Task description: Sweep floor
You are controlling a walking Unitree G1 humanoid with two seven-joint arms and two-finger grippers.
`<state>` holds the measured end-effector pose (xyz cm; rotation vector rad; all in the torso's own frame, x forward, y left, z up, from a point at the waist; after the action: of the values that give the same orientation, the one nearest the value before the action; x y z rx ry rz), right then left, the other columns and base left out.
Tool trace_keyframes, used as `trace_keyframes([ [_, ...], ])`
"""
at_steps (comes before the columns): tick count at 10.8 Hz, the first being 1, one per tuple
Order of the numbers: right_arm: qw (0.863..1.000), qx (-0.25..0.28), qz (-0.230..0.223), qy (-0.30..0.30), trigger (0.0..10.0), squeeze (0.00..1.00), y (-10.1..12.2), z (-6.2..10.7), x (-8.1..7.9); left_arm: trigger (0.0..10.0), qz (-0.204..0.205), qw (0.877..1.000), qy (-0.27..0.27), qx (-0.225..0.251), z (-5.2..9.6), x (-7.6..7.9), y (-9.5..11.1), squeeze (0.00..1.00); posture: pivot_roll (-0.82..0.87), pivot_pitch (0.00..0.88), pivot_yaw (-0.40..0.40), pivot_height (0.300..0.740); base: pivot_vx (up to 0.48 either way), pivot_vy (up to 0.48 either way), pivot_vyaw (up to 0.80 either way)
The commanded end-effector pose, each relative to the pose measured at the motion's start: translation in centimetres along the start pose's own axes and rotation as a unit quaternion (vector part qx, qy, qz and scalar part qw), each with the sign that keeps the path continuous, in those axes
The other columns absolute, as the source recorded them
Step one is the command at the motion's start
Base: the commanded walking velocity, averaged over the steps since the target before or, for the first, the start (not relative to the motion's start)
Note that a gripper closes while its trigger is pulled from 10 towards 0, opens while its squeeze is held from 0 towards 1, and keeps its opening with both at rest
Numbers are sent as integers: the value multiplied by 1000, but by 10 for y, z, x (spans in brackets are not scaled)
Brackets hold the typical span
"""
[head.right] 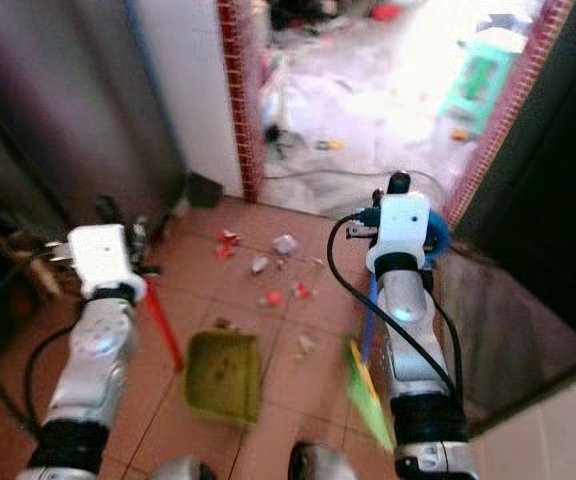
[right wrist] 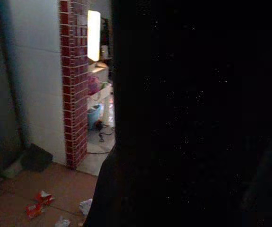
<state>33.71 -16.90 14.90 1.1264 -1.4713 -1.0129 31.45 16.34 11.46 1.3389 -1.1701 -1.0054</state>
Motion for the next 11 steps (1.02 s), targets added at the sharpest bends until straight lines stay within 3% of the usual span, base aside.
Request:
trace_keyframes([
  [1, 1000, 15, -12, 4, 10000, 0, 11, -6, -2, 10000, -1, 1000, 3, 31, -3, -1, 16, 0, -23, 39, -2, 740, 0, 0, 0],
  [2, 1000, 2, -13, 11, 10000, 0, 8, -7, -3, 10000, 8, 999, -17, 36, -2, 10, 22, 0, -17, 36, -47, 740, 0, 0, 0],
  [4, 1000, 2, -7, 17, 10000, 0, 8, -6, -4, 10000, 13, 999, -33, 32, -1, 17, 26, 0, -32, 36, -40, 740, 0, 0, 0],
  [6, 1000, 7, -5, 11, 10000, 0, 11, -5, -1, 10000, 24, 999, -20, 15, 0, 8, 22, 0, -62, 37, -8, 740, 0, 0, 0],
  [9, 1000, 8, -5, -1, 10000, 0, 10, -1, 6, 10000, 18, 999, -25, 15, -5, 6, 22, 0, -72, 29, 18, 740, 0, 0, 0],
  [11, 1000, 20, -14, 0, 10000, 0, 16, -5, 6, 10000, 19, 999, -25, 23, -9, 7, 26, 0, -70, 26, 19, 740, 317, 0, 0],
])
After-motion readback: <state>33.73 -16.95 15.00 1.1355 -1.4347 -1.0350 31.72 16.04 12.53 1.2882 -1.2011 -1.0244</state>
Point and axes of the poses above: a point about 5 cm out from each wrist's last joint towards the gripper, its own z axis pointing back from the gripper into the wrist, its own y axis along the axis of the wrist's last joint, x = y × z, the point moved 2 cm from there along -z, pointing out of the wrist towards the gripper, and after that the axes turned 5 degrees about z, right-handed, at the moved point
